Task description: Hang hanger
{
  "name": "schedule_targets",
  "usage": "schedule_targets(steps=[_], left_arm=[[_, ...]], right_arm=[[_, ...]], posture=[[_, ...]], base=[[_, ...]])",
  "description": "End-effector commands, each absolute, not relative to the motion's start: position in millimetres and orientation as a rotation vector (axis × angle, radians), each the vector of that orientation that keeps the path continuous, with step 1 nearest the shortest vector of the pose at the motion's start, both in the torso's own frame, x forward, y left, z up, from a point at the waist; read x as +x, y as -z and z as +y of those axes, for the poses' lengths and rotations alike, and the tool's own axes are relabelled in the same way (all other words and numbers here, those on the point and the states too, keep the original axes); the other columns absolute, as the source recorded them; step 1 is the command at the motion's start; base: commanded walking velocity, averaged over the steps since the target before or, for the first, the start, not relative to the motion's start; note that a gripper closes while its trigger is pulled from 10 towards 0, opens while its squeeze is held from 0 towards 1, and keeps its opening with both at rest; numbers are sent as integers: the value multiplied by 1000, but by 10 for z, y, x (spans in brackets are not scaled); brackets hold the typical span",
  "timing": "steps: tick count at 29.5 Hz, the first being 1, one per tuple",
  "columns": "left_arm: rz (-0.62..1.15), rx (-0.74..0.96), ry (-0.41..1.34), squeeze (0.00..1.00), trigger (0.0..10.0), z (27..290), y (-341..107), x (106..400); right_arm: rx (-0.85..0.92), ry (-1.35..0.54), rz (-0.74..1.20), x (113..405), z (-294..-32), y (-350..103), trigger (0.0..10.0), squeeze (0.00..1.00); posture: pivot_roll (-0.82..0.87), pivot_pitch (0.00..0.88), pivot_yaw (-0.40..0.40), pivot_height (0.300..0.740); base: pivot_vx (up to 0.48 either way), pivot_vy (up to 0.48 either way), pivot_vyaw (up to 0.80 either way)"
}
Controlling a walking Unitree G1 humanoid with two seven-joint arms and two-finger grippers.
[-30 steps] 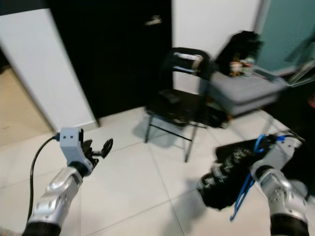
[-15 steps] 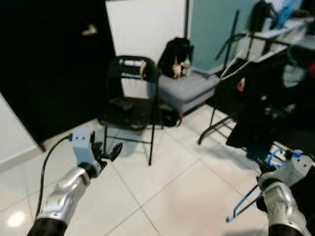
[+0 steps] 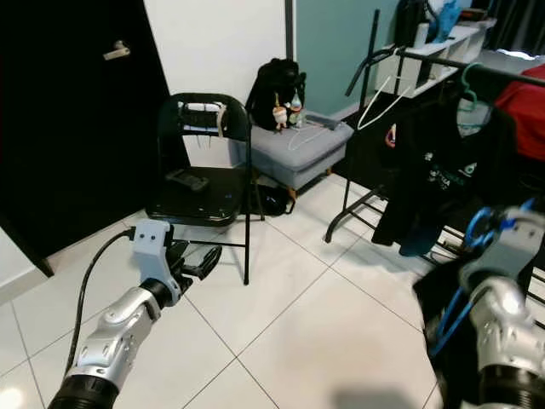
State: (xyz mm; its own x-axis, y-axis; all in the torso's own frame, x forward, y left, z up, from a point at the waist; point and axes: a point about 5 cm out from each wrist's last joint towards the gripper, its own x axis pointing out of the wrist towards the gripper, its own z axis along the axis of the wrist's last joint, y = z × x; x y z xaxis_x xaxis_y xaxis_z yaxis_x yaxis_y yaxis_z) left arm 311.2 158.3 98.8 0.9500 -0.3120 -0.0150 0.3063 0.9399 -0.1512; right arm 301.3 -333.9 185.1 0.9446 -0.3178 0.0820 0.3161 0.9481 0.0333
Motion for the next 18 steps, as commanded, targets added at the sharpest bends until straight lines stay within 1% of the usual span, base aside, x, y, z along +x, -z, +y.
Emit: schedule_targets(steps=[1, 2, 4, 6, 8, 9, 10, 11, 13, 16, 17, 18], left_arm=[[17, -155, 328, 0, 10000, 1577, -1009, 3102], [17, -155, 328, 0, 10000, 1577, -1009, 3102], [-18, -156, 364, 0, 10000, 1501, -1069, 3135], [-18, -156, 364, 0, 10000, 1501, -1069, 3135], [-80, -163, 454, 0, 10000, 1316, -1242, 3189], [-80, -163, 454, 0, 10000, 1316, -1242, 3189], [-121, -170, 502, 0, 10000, 1214, -1370, 3219], [-121, -170, 502, 0, 10000, 1214, -1370, 3219], [-206, -200, 567, 0, 10000, 1037, -1647, 3281], [-206, -200, 567, 0, 10000, 1037, -1647, 3281], [-238, -218, 586, 0, 10000, 975, -1756, 3303], [-296, -264, 632, 0, 10000, 831, -1941, 3296]], right_arm=[[-53, 309, -178, 3031, -3315, -2080, 10000, 0], [-53, 309, -178, 3031, -3315, -2080, 10000, 0], [-155, 236, -337, 3130, -3176, -2586, 10000, 0], [-155, 236, -337, 3130, -3176, -2586, 10000, 0], [-169, 123, -482, 3239, -2967, -3130, 10000, 0], [-169, 123, -482, 3239, -2967, -3130, 10000, 0], [-163, 71, -524, 3279, -2883, -3338, 10000, 0], [-163, 71, -524, 3279, -2883, -3338, 10000, 0], [-160, 0, -551, 3353, -2775, -3576, 10000, 0], [-160, 0, -551, 3353, -2775, -3576, 10000, 0], [-169, -17, -555, 3379, -2746, -3635, 10000, 0], [-172, -30, -553, 3423, -2719, -3683, 10000, 0]], posture=[[-167, 0, 26, 740], [-167, 0, 26, 740], [-172, 0, 29, 740], [-172, 0, 29, 740], [-170, 0, 16, 740], [-170, 0, 16, 740], [-168, 0, 8, 740], [-168, 0, 8, 740], [-169, 0, 0, 740], [-169, 0, 0, 740], [-170, 0, -1, 740], [-169, 0, -6, 740]], base=[[0, 0, 0], [0, 0, 0], [0, 0, 0], [0, 0, 0], [0, 0, 0], [0, 0, 0], [0, 0, 0], [0, 0, 0], [0, 0, 0], [0, 0, 0], [0, 0, 0], [0, 0, 0]])
